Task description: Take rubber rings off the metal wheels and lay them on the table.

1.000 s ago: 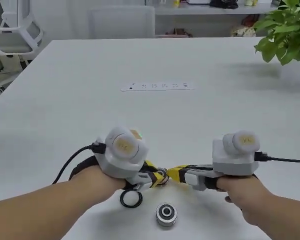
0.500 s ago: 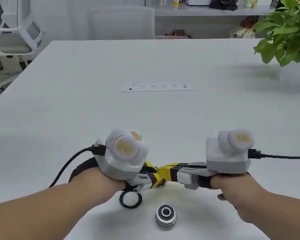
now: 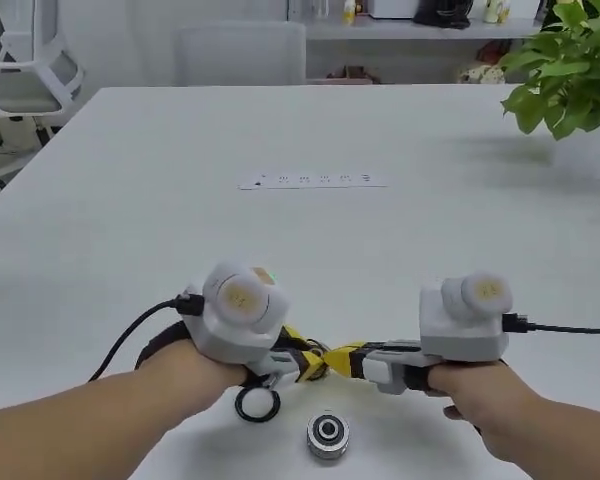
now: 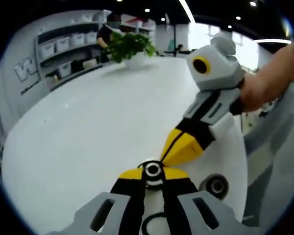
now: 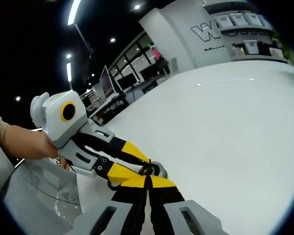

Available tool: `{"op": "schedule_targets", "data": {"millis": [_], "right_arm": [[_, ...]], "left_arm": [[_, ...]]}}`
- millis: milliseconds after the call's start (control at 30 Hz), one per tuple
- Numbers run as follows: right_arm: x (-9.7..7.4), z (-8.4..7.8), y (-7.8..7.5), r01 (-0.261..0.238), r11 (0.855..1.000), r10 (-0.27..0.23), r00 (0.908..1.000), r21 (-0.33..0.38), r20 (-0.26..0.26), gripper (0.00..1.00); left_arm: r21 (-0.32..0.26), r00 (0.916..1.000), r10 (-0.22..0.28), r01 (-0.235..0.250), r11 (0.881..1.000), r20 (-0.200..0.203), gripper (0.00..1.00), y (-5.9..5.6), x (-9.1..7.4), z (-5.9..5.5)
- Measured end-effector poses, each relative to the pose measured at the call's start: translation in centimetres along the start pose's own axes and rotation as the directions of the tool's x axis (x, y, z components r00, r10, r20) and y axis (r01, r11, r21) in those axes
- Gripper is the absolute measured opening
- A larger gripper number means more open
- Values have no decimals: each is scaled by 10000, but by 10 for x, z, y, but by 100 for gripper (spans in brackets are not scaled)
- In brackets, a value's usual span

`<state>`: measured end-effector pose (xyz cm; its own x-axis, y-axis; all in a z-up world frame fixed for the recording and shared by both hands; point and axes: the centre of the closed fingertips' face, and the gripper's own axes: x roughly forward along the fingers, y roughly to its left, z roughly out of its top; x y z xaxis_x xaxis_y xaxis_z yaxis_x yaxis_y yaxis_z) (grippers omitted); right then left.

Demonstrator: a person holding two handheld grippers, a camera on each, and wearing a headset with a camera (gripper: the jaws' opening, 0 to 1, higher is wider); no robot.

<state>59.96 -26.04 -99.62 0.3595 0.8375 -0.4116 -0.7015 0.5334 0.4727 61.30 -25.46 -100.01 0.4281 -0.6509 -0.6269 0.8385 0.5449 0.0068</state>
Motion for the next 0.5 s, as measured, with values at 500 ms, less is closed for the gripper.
{"op": "schedule_targets", "data": {"millis": [500], "right_arm": [[-2, -1, 0, -54, 10000, 54, 10000, 44, -57, 0]], "left_arm": [[487, 9999, -129, 124, 9987, 101, 17, 1, 0, 2]]}}
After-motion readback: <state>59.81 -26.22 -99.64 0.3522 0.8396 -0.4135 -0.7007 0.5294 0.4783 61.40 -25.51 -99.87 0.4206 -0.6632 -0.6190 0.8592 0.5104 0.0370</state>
